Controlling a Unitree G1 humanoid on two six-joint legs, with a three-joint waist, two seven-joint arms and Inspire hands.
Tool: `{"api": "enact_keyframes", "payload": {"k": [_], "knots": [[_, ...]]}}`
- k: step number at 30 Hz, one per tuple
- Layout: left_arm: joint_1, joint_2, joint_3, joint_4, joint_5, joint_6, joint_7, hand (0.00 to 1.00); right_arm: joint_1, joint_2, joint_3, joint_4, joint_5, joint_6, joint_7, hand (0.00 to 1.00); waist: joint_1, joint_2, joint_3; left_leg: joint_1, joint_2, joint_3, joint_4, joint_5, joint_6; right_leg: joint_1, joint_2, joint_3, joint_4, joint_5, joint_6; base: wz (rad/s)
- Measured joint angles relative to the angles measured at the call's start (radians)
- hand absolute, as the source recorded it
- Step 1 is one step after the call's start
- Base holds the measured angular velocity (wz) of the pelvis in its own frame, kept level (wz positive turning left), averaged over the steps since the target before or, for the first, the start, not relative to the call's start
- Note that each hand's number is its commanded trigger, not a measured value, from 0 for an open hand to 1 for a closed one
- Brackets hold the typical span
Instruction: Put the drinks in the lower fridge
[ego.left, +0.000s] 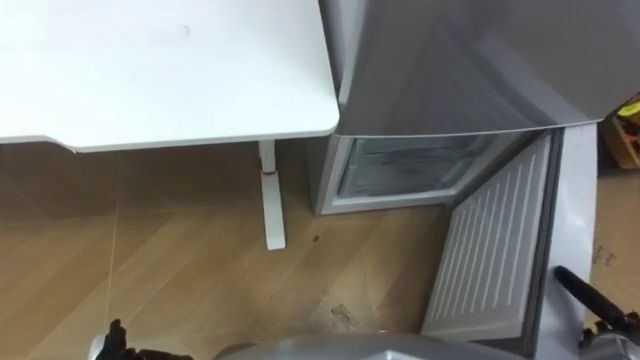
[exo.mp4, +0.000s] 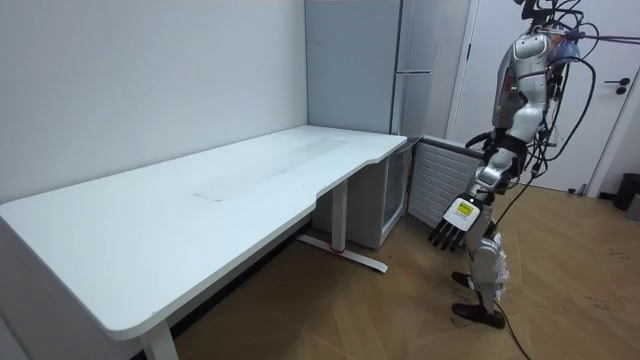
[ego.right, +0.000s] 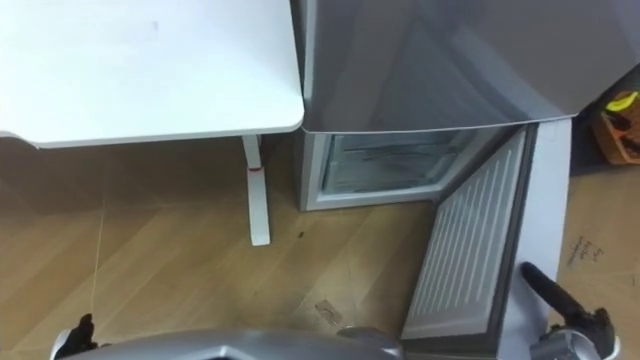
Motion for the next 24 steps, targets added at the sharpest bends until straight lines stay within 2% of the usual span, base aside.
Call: {"api": "enact_keyframes", "payload": {"k": [5,7,9,12,14,16,18,21,24], "knots": [[-0.028,-0.007,-0.048,0.027,-0.005,-0.008,0.002,0.00,0.004,0.015,0.159,-0.135,-0.074,-0.016,0.073,0.00,0.003,0.023,0.0013,-0.005,0.001,-0.009,0.002,0.000,0.000,-0.005,0.001,0.005,-0.003,0.005,-0.005,-0.05],[-0.039,-0.015,-0.081,0.030,-0.005,-0.019,0.003,0.00,0.015,0.023,0.243,-0.215,-0.120,-0.009,0.090,0.00,0.022,0.027,-0.0003,-0.006,0.002,-0.009,0.001,0.001,-0.001,-0.009,0.001,0.007,0.001,0.006,-0.006,-0.07],[-0.047,-0.015,-0.108,0.035,-0.004,-0.026,0.002,0.00,0.031,0.023,0.290,-0.290,-0.140,0.005,0.103,0.00,0.035,0.026,-0.0023,-0.023,0.003,-0.009,0.003,0.002,-0.002,-0.028,0.002,0.010,0.002,0.009,-0.010,-0.12],[-0.053,-0.014,-0.125,0.054,0.003,-0.024,0.001,0.00,0.061,0.016,0.367,-0.402,-0.140,0.008,0.204,0.00,0.049,0.023,-0.0028,-0.034,0.005,-0.015,0.006,0.004,-0.005,-0.037,0.004,0.008,0.000,0.011,-0.012,-0.02],[-0.051,-0.011,-0.146,0.055,0.002,-0.023,-0.004,0.00,0.059,0.007,0.431,-0.455,-0.145,0.009,0.281,0.00,0.060,0.019,-0.0004,-0.040,0.004,-0.033,0.012,0.004,-0.005,-0.037,0.004,0.004,0.000,0.011,-0.013,0.09],[-0.065,-0.003,-0.176,0.055,-0.005,-0.022,-0.023,0.00,0.031,-0.010,0.548,-0.521,-0.149,0.011,0.405,0.00,0.085,0.011,0.0054,-0.048,0.004,-0.047,0.021,0.004,-0.005,-0.034,0.004,-0.006,-0.003,0.011,-0.013,0.18],[-0.076,-0.001,-0.195,0.054,-0.006,-0.021,-0.030,0.00,-0.002,-0.010,0.609,-0.550,-0.158,0.026,0.480,0.00,0.097,0.008,0.0092,-0.048,0.002,-0.056,0.022,0.004,-0.005,-0.028,0.002,-0.022,-0.005,0.011,-0.013,0.28],[-0.083,0.000,-0.195,0.053,-0.006,-0.021,-0.040,0.00,-0.035,-0.010,0.642,-0.606,-0.222,0.044,0.569,0.00,0.132,-0.001,0.0104,-0.049,-0.001,-0.067,0.022,0.004,-0.005,-0.023,0.002,-0.024,-0.008,0.010,-0.011,0.14],[-0.070,0.005,-0.194,0.053,-0.005,-0.019,-0.045,0.00,-0.046,-0.012,0.639,-0.630,-0.376,0.046,0.619,0.00,0.138,-0.010,0.0062,-0.046,-0.004,-0.084,0.024,0.004,-0.005,-0.010,0.001,-0.043,-0.020,0.012,-0.009,0.17]]}}
